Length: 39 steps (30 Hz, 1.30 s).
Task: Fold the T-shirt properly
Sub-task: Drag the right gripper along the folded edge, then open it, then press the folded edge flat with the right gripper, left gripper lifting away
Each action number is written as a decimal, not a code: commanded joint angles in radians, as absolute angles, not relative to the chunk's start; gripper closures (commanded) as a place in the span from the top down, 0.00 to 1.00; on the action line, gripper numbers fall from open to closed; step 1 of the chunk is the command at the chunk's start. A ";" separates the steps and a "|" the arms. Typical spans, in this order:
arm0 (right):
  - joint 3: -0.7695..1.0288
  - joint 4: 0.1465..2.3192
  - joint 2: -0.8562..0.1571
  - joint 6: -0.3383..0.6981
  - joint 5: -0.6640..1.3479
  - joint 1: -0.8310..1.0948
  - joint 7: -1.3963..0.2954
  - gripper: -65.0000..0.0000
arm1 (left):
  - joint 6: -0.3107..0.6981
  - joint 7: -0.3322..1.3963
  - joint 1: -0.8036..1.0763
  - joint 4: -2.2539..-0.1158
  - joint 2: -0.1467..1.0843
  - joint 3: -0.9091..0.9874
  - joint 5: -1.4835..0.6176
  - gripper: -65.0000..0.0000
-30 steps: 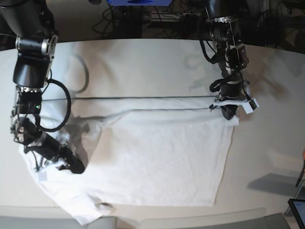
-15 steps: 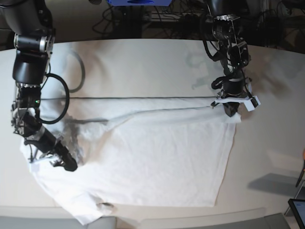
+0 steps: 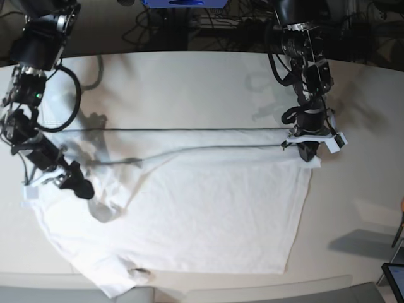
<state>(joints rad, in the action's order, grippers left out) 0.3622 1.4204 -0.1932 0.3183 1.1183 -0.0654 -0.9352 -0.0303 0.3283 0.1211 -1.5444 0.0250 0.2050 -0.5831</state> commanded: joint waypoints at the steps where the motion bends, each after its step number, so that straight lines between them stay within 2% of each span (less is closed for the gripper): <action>1: 0.366 1.471 -0.200 0.332 1.148 -0.059 -0.921 0.53 | -0.022 0.300 0.097 -1.570 0.033 0.206 -0.588 0.00; 11: 0.357 1.641 -0.177 0.332 1.147 0.124 -0.940 0.53 | -0.022 0.300 0.058 -1.514 0.033 0.242 -0.587 0.00; 17: 0.360 1.639 -0.166 0.332 1.147 0.130 -1.063 0.53 | -0.022 0.300 0.056 -1.486 0.028 0.269 -0.590 0.00; 20: 0.360 1.639 -0.148 0.332 1.142 0.130 -1.073 0.53 | -0.022 0.300 0.056 -1.491 0.027 0.268 -0.591 0.10; 23: 0.357 1.638 -0.139 0.332 1.142 0.134 -1.073 0.53 | -0.022 0.298 0.056 -1.491 0.018 0.272 -0.634 0.30; 27: 0.357 1.639 -0.136 0.332 1.141 0.145 -1.075 0.53 | -0.022 0.295 0.025 -1.472 0.021 0.272 -0.717 0.43; 39: 0.355 1.639 -0.139 0.335 1.141 0.159 -1.101 0.53 | -0.022 0.300 -0.119 -1.334 0.015 0.262 -0.723 0.44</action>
